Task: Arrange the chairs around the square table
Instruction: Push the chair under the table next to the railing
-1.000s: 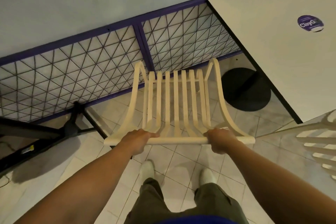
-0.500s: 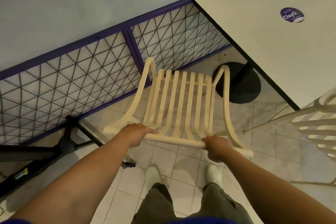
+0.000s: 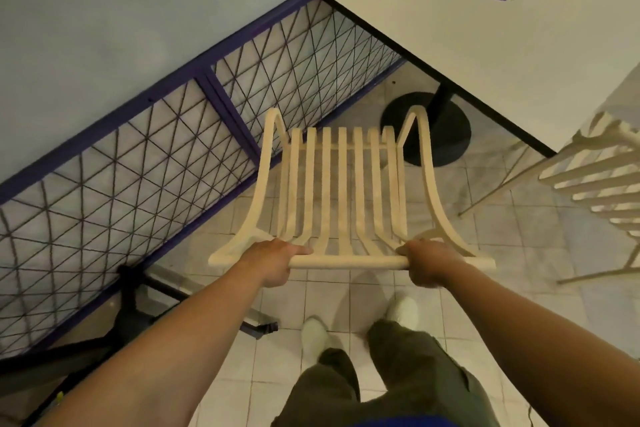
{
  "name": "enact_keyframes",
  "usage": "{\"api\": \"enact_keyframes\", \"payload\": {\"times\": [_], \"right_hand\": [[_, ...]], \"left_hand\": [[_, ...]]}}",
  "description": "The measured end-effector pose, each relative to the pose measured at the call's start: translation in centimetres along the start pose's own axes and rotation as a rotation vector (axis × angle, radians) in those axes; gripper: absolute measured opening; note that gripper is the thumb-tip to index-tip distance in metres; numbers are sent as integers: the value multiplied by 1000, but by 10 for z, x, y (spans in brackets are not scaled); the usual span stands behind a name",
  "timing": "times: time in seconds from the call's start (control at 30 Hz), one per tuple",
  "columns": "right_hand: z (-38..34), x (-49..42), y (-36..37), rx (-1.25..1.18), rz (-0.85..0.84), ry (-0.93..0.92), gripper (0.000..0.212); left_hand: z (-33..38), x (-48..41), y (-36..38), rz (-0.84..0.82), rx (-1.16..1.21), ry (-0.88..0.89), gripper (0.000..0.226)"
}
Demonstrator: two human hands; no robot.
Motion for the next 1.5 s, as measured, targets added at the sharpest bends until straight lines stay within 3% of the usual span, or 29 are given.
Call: {"api": "enact_keyframes", "payload": {"times": [0.2, 0.37, 0.5, 0.97, 1.5], "right_hand": [[2, -2, -1, -47, -74, -92, 30], [11, -2, 4, -3, -163, -119, 66], [13, 1, 4, 5, -189, -102, 78], [7, 15, -11, 51, -101, 7, 74], [-27, 2, 5, -150, -69, 165, 74]], "left_hand": [[-1, -5, 2, -25, 5, -21, 70], [-1, -3, 5, -42, -33, -78, 87], [0, -4, 3, -61, -62, -69, 94], [-1, -8, 3, -96, -76, 42, 87], [-44, -43, -53, -126, -264, 154, 89]]}}
Point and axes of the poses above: each hand's wrist, its own x-axis away from the middle knuckle, its own y-axis out of the palm, z = x × y, the point moved 9 cm from there along -x, towards the middle knuckle, and after that the axes turned 2 degrees about -z, right-handed, at the moved point
